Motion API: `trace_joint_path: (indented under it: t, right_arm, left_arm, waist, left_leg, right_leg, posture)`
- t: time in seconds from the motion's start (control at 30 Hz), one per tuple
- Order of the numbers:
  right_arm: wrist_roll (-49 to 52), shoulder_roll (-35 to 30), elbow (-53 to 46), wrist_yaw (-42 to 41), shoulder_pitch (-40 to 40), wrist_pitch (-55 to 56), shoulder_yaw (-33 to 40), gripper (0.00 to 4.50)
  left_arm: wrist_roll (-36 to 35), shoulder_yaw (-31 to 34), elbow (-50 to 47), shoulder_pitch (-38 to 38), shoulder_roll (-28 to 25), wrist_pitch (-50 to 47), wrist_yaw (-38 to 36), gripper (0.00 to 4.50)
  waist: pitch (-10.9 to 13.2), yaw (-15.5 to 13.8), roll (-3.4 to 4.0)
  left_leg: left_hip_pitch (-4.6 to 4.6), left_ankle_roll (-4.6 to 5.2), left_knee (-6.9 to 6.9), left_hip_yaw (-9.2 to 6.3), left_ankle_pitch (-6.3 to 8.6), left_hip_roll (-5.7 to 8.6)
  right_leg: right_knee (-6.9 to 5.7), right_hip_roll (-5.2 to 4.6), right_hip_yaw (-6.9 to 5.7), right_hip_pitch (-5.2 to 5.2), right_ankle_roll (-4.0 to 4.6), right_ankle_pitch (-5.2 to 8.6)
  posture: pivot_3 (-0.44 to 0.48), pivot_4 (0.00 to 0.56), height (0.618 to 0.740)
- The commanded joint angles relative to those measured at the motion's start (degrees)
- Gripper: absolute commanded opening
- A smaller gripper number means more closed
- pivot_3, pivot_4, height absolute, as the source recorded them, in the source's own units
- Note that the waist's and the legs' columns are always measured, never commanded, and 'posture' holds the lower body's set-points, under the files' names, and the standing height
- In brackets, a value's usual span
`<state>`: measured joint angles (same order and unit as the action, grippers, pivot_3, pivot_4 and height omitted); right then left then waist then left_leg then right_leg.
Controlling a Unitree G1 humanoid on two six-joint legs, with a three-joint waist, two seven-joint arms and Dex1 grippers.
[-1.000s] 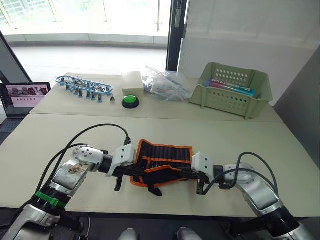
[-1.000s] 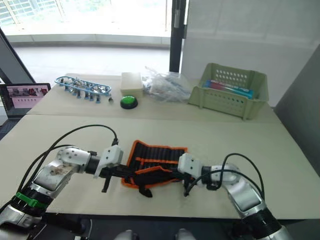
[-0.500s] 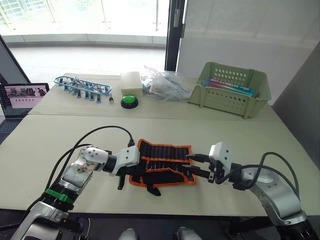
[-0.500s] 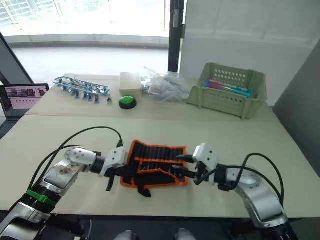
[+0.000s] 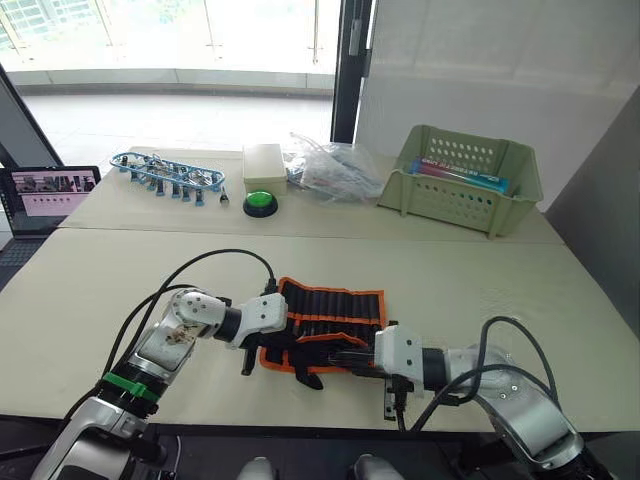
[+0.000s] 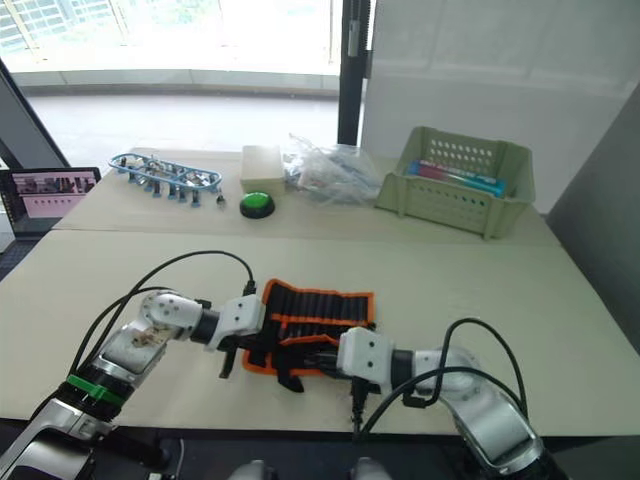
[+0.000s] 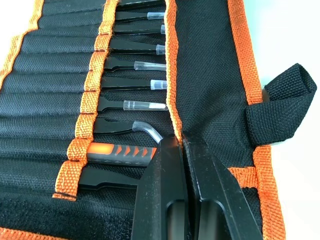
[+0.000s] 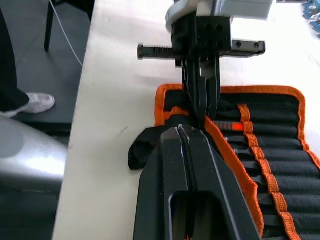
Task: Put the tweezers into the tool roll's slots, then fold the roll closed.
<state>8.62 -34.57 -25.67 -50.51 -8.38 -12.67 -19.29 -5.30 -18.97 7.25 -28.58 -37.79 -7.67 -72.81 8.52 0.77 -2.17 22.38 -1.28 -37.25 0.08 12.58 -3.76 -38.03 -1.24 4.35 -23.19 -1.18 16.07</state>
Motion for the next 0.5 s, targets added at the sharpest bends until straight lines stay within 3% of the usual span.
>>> trace_joint_path:
  t: [0.03, 0.23, 0.5]
  right_arm:
    - [-1.82, 2.32, 4.90, 3.26, -0.61, 1.07, 1.02, 0.02]
    - [3.28, 5.75, 8.22, 4.08, 0.16, -1.58, 5.25, 0.02]
    - [1.78, 7.59, 11.58, 4.90, 1.18, -2.45, 4.02, 0.00]
  left_arm:
    - [0.36, 0.72, 0.21, -0.72, -0.07, 1.81, -0.15, 0.00]
    - [-1.82, 2.64, -0.54, 0.14, -0.05, 2.95, -0.13, 0.00]
    - [-6.99, 7.60, -2.02, 1.28, -0.70, 1.77, -1.09, 2.56]
  waist:
    - [0.00, 0.00, 0.00]
    - [0.00, 0.00, 0.00]
    - [0.00, 0.08, 0.01]
  left_leg:
    - [0.00, 0.00, 0.00, 0.00, 0.00, 0.00]
    - [0.04, 0.00, 0.00, 0.00, 0.00, 0.00]
    - [0.04, 0.00, 0.01, 0.00, 0.00, -0.01]
  right_leg:
    - [-0.01, 0.00, 0.01, -0.01, 0.01, 0.00]
    - [0.00, 0.00, 0.01, -0.02, 0.01, -0.01]
    - [0.00, 0.00, 0.01, -0.03, 0.01, -0.01]
  posture:
    - [0.000, 0.150, 0.738]
    - [0.000, 0.150, 0.738]
    - [0.000, 0.150, 0.738]
